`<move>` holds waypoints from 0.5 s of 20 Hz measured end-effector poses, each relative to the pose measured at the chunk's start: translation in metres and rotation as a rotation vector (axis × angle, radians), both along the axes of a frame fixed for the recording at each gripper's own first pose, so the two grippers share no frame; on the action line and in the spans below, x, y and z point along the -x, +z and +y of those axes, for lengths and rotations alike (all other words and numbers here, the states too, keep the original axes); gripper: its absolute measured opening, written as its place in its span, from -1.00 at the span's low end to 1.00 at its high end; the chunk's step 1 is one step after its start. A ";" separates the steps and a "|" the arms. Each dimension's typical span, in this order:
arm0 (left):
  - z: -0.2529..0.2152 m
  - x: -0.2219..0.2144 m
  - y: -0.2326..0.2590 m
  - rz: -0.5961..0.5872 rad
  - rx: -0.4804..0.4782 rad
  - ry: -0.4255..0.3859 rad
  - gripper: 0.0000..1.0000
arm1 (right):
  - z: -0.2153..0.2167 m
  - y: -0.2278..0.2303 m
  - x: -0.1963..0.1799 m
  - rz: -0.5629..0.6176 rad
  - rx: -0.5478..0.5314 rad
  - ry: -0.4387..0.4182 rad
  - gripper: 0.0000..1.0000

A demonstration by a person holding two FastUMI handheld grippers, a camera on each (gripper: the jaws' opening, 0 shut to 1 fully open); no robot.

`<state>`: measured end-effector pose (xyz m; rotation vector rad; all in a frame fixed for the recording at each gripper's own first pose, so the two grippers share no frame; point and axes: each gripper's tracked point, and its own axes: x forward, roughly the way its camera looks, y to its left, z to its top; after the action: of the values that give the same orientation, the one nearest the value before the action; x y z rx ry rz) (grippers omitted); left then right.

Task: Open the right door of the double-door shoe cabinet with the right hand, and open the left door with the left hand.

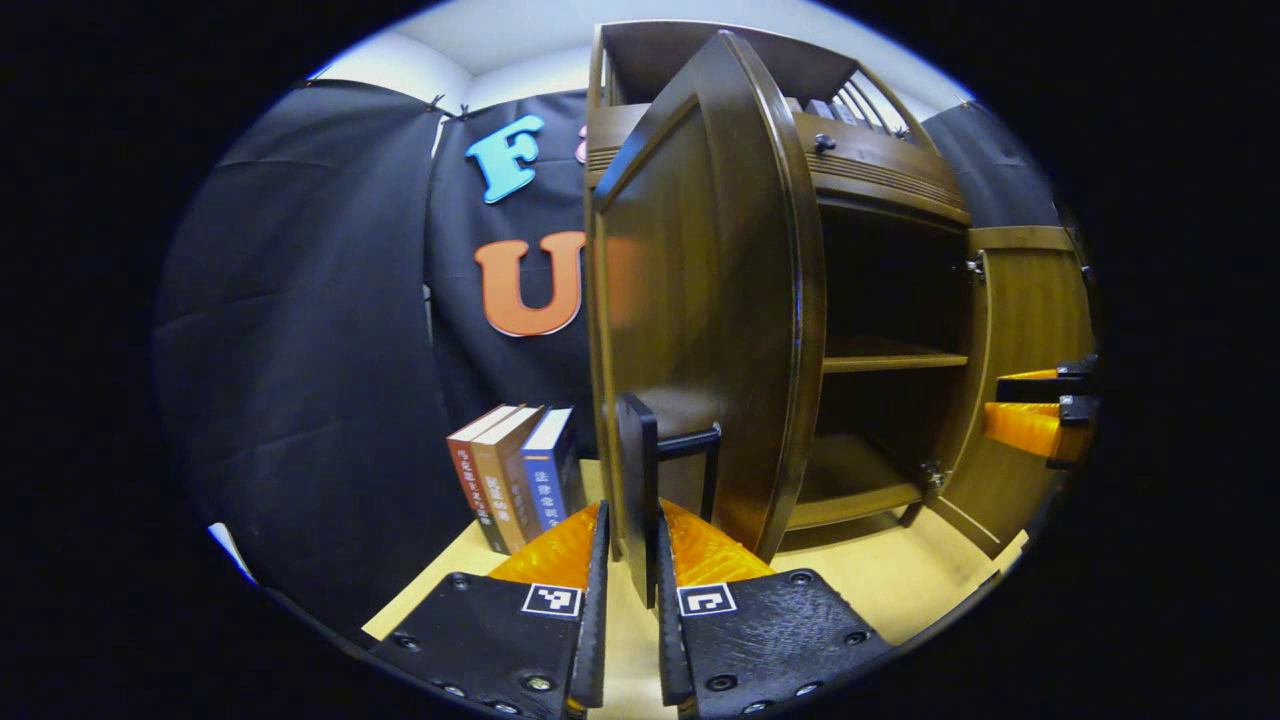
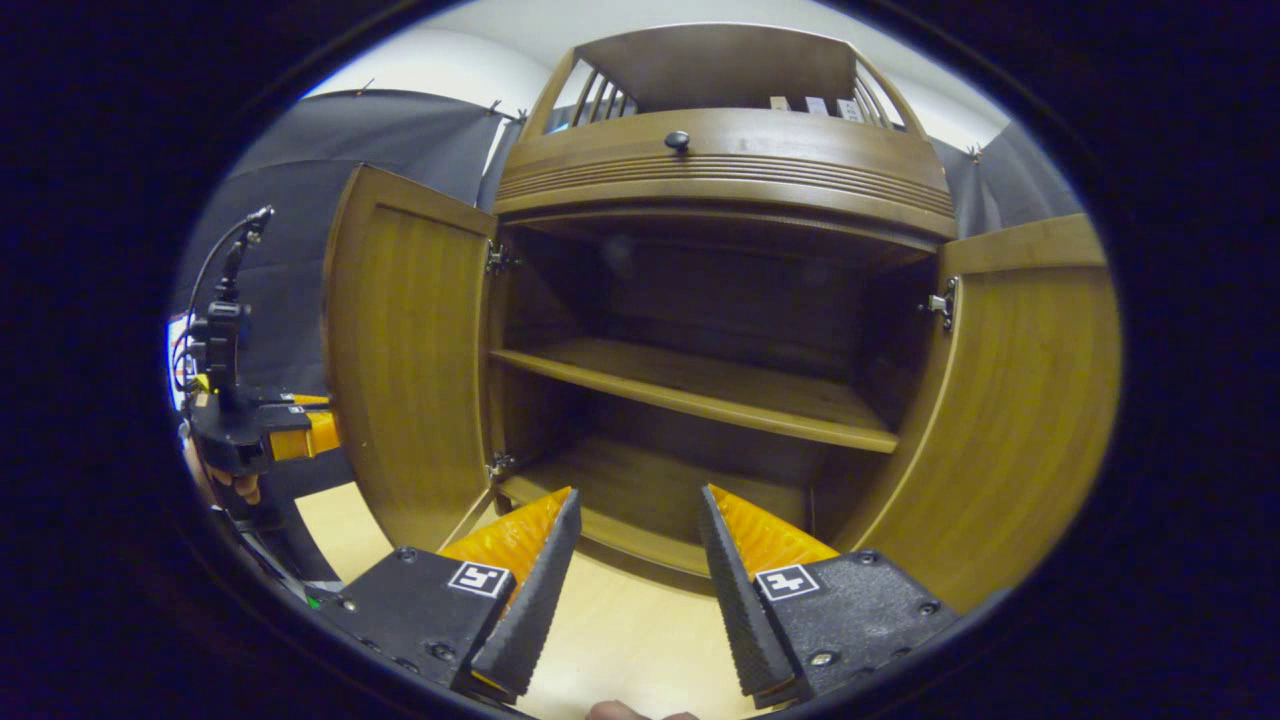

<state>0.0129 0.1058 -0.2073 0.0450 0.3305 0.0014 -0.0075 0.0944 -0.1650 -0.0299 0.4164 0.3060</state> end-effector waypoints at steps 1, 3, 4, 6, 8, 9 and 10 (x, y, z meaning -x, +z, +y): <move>0.008 0.001 -0.001 0.001 0.003 0.013 -0.59 | 0.001 -0.001 -0.001 -0.001 0.007 0.000 0.51; 0.014 0.003 -0.003 0.007 0.029 0.027 -0.72 | 0.001 0.000 -0.002 -0.003 0.014 -0.003 0.51; 0.015 0.003 -0.002 0.003 0.047 0.030 -0.72 | 0.000 0.001 -0.002 -0.004 0.014 -0.006 0.51; 0.024 0.004 -0.003 0.010 0.060 0.032 -0.46 | -0.001 0.000 -0.002 -0.003 0.016 -0.015 0.63; 0.026 0.008 -0.001 0.014 0.054 0.020 -0.59 | -0.001 -0.001 -0.002 0.000 0.019 -0.023 0.52; 0.027 0.010 0.000 0.011 0.053 0.018 -0.59 | -0.002 -0.001 -0.001 0.002 0.020 -0.029 0.52; 0.028 0.010 -0.001 0.011 0.057 0.017 -0.59 | -0.002 -0.002 -0.001 0.006 0.021 -0.034 0.63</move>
<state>0.0032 0.1343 -0.2083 -0.0147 0.3414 0.0081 -0.0060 0.0923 -0.1667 -0.0424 0.4259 0.2683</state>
